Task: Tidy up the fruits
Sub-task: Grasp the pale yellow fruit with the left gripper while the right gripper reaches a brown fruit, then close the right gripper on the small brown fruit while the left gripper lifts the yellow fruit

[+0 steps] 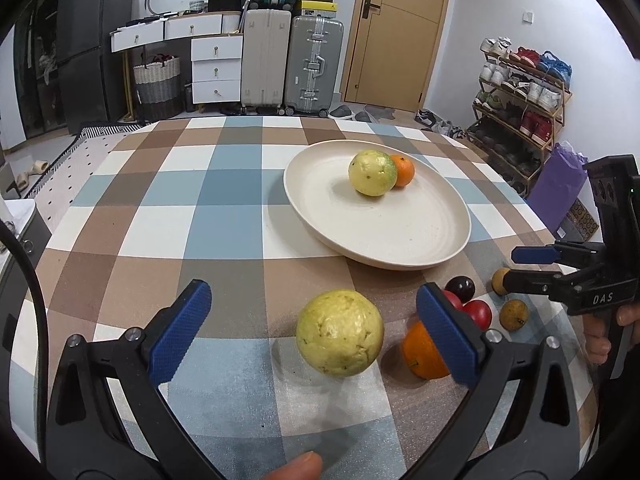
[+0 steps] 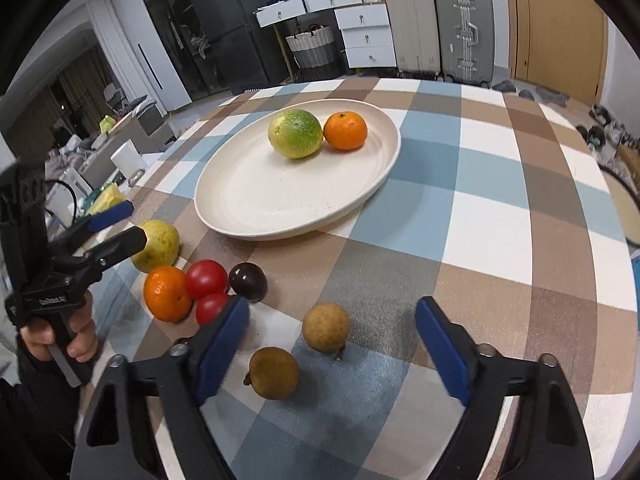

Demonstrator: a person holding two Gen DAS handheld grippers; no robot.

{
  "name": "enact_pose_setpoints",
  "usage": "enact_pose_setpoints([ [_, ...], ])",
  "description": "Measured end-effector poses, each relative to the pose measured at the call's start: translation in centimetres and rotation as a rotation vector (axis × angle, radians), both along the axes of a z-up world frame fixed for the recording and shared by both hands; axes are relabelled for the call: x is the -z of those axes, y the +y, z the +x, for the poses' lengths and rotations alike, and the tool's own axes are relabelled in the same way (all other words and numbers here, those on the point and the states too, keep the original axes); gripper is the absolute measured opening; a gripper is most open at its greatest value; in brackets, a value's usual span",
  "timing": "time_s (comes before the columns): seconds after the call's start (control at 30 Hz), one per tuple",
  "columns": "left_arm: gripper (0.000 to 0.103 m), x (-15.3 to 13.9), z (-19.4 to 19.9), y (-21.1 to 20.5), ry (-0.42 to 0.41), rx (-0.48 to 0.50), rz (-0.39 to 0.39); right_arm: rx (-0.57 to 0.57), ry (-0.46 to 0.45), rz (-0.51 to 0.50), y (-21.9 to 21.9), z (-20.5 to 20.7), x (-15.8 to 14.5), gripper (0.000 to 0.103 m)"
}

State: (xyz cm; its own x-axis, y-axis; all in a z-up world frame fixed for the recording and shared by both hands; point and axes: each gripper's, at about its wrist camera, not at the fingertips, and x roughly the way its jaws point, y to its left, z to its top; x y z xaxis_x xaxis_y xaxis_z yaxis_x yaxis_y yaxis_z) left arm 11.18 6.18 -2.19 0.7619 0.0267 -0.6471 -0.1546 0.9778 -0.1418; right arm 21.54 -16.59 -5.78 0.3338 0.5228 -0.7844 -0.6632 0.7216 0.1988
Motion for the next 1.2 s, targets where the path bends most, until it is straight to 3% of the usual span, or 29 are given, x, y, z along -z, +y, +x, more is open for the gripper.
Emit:
enact_pose_setpoints([
  [0.13, 0.102, 0.1, 0.0, 0.2, 0.007, -0.015, 0.012, -0.002, 0.02, 0.02, -0.6, 0.3, -0.2, 0.077],
  [0.33, 0.101, 0.4, 0.1, 0.7, 0.019, -0.014, -0.002, -0.022, 0.026, -0.016, 0.1, 0.0, 0.5, 0.058],
  [0.4, 0.098, 0.5, 0.2, 0.8, 0.025, -0.012, -0.008, -0.023, 0.027, -0.022, 0.1, 0.0, 0.6, 0.055],
  [0.47, 0.09, 0.7, 0.3, 0.7, 0.033, -0.001, -0.019, -0.019, 0.025, -0.027, 0.1, -0.1, 0.6, 0.043],
  [0.97, 0.045, 1.9, 1.2, -0.6, 0.088, 0.099, -0.04, -0.041, 0.027, -0.028, 0.4, -0.3, 0.7, 0.037],
  [1.2, 0.045, 1.9, 1.1, -1.1, 0.089, 0.133, -0.052, -0.042, 0.012, -0.043, 0.5, -0.6, 0.7, 0.032],
])
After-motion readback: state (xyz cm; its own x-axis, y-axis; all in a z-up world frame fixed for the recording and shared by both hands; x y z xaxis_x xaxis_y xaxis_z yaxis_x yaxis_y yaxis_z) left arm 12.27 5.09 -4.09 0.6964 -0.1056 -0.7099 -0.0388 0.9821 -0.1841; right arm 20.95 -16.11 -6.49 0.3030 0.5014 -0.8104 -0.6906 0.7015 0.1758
